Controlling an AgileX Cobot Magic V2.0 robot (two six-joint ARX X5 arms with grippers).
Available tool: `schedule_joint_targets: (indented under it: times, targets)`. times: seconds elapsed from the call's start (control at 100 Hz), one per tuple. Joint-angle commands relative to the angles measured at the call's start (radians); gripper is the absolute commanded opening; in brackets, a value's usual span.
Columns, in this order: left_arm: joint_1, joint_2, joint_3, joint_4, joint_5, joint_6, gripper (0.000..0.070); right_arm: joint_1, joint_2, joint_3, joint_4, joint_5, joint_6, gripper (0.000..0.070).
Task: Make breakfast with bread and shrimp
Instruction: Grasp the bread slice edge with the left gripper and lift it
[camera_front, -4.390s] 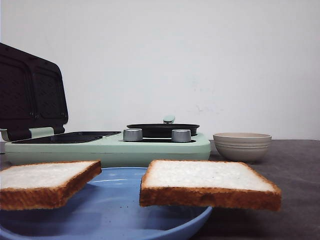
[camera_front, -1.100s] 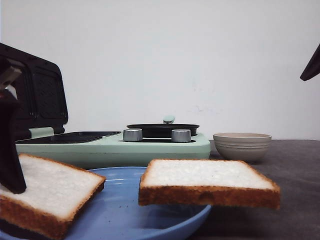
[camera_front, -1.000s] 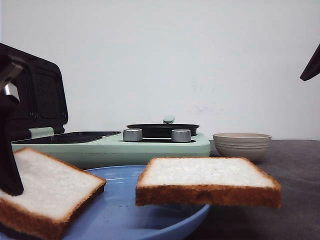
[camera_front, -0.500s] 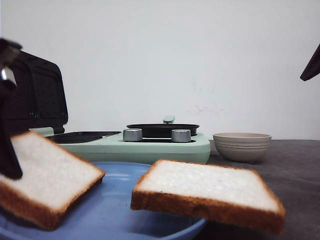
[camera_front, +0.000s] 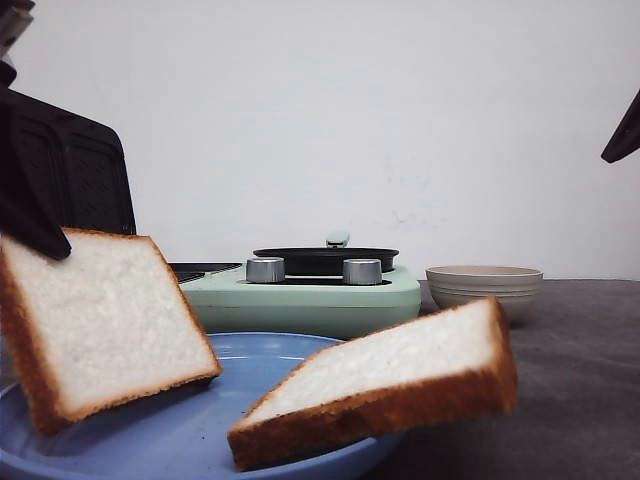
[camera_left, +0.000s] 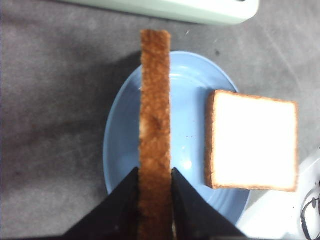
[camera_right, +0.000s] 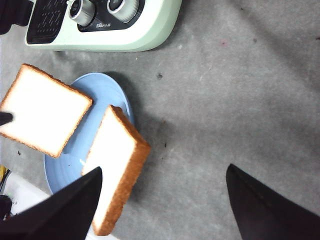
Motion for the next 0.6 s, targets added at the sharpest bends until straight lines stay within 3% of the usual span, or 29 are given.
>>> schedule_joint_targets:
  times: [0.0,0.29,0.59]
  targets:
    - [-0.003,0.002,0.018,0.008,-0.013,-0.004,0.0003,0.005,0.005,0.014,0.003,-0.003,-0.015,0.0493]
    - [-0.005,-0.026,0.018,0.025,-0.086,0.001,0.0003,0.005,0.005,0.014,0.003,-0.003,-0.015,0.0493]
    - [-0.005,-0.064,0.018,0.084,-0.106,0.001,0.0003,0.005,0.005,0.014,0.003,-0.001,-0.016,0.0493]
